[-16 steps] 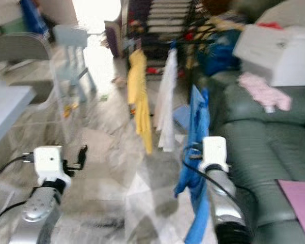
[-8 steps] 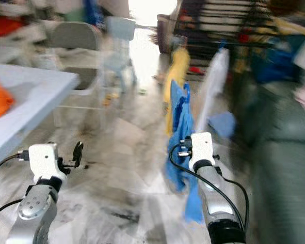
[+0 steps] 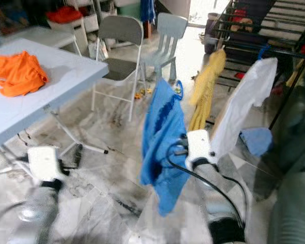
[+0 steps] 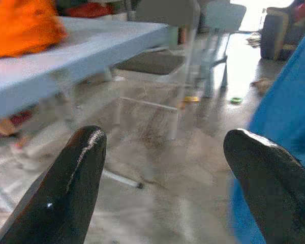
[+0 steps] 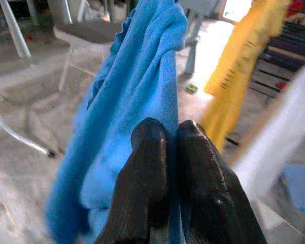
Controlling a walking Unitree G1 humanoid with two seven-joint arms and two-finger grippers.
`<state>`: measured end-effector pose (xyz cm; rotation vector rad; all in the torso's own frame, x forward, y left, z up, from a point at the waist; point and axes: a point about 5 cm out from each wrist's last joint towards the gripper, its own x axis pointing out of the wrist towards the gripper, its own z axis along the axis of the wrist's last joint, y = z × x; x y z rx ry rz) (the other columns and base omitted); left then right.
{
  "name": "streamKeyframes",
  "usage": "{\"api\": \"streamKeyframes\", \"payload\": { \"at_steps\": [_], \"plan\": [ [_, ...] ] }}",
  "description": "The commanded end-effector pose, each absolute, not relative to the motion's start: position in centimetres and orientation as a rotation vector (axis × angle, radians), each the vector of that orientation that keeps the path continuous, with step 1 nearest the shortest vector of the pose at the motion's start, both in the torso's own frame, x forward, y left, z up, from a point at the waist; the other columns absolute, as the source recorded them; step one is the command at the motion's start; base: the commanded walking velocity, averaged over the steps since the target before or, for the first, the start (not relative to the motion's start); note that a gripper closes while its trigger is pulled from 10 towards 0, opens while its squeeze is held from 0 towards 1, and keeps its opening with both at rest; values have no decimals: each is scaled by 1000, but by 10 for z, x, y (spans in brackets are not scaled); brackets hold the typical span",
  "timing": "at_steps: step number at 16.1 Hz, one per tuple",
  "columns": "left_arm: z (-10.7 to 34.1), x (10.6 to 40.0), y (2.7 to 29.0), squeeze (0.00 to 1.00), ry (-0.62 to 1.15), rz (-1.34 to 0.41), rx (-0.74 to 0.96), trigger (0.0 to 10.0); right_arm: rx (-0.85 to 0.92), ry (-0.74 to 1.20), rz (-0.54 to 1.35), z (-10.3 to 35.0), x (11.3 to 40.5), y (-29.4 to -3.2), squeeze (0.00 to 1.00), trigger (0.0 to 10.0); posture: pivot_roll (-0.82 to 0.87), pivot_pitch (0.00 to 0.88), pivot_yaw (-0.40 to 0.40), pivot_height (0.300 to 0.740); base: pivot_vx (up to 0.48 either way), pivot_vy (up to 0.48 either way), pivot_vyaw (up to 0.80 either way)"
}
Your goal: Hang hanger
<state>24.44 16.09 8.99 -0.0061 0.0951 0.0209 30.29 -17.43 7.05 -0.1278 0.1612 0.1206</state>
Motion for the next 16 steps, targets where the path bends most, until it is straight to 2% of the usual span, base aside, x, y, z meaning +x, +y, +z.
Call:
{"api": "streamKeyframes", "payload": {
  "at_steps": [1, 16],
  "plan": [
    [92, 246, 169, 0, 90, 52, 18, 10000, -112, 91, 130, 87, 309, -169, 0, 10000, -43, 0, 6, 740, 0, 0, 0],
    [96, 253, 172, 0, 67, 87, 49, 10000, -134, 67, 281, 93, 313, -152, 0, 10000, -49, 0, 5, 740, 0, 0, 0]
  ]
}}
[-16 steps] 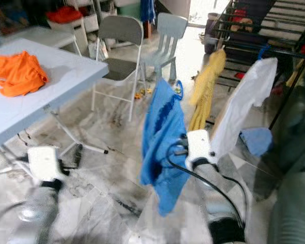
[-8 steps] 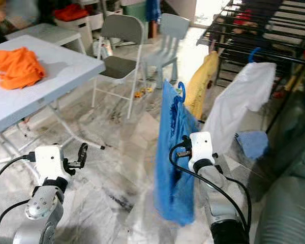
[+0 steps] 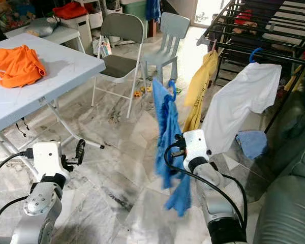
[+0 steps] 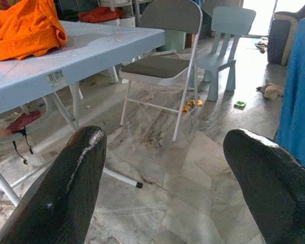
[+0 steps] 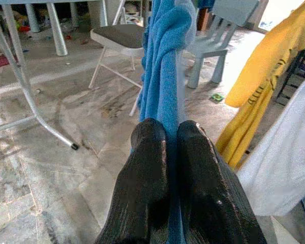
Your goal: Hang hanger
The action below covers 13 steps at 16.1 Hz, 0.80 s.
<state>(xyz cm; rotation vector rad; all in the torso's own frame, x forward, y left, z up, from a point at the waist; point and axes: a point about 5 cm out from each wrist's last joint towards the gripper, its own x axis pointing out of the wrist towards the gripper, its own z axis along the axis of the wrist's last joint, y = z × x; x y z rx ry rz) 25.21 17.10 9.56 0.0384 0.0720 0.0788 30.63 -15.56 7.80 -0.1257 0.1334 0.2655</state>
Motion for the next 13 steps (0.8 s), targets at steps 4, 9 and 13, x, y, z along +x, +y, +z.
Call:
{"api": "streamKeyframes", "payload": {
  "at_steps": [4, 9, 13],
  "plan": [
    [98, 258, 163, 0, 49, 7, 114, 10000, -187, 4, 477, 106, 316, -131, 0, 10000, -53, 0, 9, 740, 0, 0, 147],
    [100, 261, 165, 0, 35, 13, 113, 10000, -152, -32, 483, 117, 322, -123, 0, 10000, -48, 0, 9, 740, 0, 0, 800],
    [103, 264, 162, 0, 20, 5, 62, 10000, -141, -51, 480, 120, 322, -122, 0, 10000, -48, 0, 10, 740, 0, 0, 800]
  ]
}}
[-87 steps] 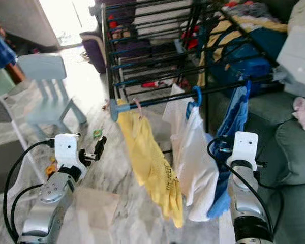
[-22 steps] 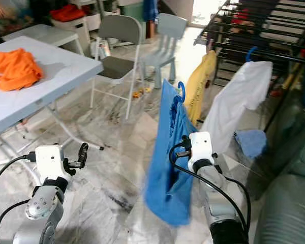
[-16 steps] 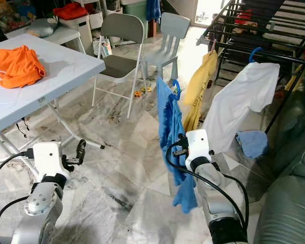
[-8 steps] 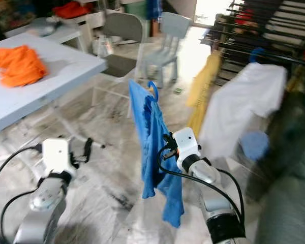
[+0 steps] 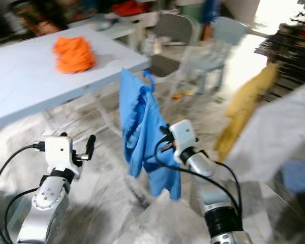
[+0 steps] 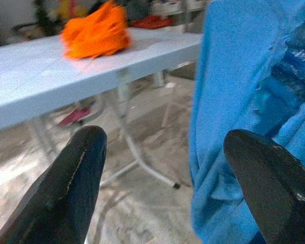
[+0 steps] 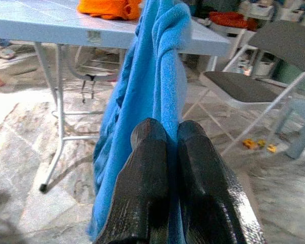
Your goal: Hang hanger
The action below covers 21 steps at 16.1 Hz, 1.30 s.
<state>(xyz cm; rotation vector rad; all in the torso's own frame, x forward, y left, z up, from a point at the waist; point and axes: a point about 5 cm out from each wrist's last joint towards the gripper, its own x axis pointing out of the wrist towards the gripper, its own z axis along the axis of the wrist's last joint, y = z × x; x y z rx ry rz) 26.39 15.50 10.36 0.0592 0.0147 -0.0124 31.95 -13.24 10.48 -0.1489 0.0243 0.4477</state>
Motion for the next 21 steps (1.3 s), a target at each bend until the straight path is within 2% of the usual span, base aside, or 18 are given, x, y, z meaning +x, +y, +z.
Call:
{"api": "streamKeyframes", "payload": {
  "at_steps": [1, 6, 19, 21],
  "plan": [
    [104, 264, 162, 0, 16, 1, 47, 10000, -136, -53, 477, 120, 321, -123, 0, 10000, -53, 0, 12, 740, 0, 0, 656],
    [104, 264, 164, 0, 9, -1, 37, 10000, -114, -55, 473, 120, 319, -125, 0, 10000, -52, 0, 15, 740, 0, 0, 0],
    [104, 264, 164, 0, 7, -13, 35, 10000, -139, -68, 521, 123, 317, -122, 0, 10000, -51, 0, 12, 740, 322, 0, 0],
    [101, 265, 164, 0, 26, -3, 43, 10000, -140, -60, 535, 121, 317, -120, 0, 10000, -51, 0, 13, 740, 0, 0, 0]
  ]
}}
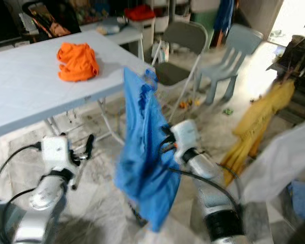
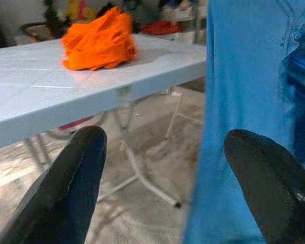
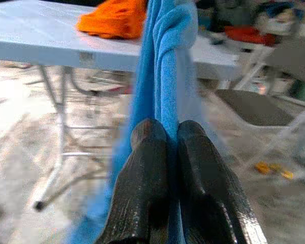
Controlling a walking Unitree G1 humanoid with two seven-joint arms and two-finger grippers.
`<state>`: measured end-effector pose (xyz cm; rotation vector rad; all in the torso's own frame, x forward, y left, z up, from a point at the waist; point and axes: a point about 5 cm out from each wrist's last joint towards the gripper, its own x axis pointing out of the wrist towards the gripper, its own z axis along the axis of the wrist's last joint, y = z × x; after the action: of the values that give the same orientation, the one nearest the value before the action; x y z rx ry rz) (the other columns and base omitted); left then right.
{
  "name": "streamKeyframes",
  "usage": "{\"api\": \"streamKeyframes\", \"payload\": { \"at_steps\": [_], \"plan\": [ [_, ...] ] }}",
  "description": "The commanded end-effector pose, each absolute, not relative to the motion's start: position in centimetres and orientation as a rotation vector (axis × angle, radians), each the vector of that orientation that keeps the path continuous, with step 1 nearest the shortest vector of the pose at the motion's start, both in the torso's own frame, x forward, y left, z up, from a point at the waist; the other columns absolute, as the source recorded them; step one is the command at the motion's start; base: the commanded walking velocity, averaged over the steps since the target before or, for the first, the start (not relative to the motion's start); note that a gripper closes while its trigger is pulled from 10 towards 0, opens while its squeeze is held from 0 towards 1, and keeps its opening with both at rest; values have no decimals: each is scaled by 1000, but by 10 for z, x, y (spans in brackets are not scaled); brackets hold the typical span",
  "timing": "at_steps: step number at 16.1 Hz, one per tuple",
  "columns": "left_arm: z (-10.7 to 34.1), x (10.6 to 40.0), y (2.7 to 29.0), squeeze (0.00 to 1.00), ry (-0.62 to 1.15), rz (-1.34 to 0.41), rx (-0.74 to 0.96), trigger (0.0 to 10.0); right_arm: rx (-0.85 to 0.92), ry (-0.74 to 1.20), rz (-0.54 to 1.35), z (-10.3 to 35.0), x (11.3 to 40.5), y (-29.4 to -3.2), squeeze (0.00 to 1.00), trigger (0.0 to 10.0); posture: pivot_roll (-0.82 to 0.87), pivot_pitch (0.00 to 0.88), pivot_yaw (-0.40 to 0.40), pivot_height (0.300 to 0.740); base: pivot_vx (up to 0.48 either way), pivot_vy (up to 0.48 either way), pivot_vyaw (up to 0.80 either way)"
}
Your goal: Hang hanger
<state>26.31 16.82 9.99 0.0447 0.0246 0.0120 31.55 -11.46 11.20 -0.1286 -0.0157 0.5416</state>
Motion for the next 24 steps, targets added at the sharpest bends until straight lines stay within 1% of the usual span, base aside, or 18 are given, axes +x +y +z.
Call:
{"api": "streamKeyframes", "payload": {
  "at_steps": [1, 4, 12, 17, 22, 24],
  "plan": [
    [100, 265, 165, 0, 33, 4, 49, 10000, -141, -54, 546, 121, 316, -120, 0, 10000, -51, 0, 13, 740, 0, 0, 0],
    [100, 266, 166, 0, 34, 20, 54, 10000, -154, -43, 630, 120, 311, -117, 0, 10000, -55, 0, 20, 740, 0, 0, 0],
    [99, 272, 167, 0, 41, 34, 66, 10000, -144, -48, 660, 126, 311, -117, 0, 10000, -61, 0, 21, 740, 0, 0, 739],
    [104, 278, 170, 0, 14, 26, 70, 10000, -140, -50, 644, 128, 312, -119, 0, 10000, -67, 0, 21, 740, 0, 0, 0],
    [104, 277, 169, 0, 4, 9, 64, 10000, -141, -49, 658, 126, 308, -115, 0, 10000, -65, 0, 20, 740, 0, 0, 0],
    [104, 276, 168, 0, 5, -1, 55, 10000, -139, -44, 656, 125, 308, -114, 0, 10000, -60, 0, 20, 740, 270, 0, 0]
  ]
}}
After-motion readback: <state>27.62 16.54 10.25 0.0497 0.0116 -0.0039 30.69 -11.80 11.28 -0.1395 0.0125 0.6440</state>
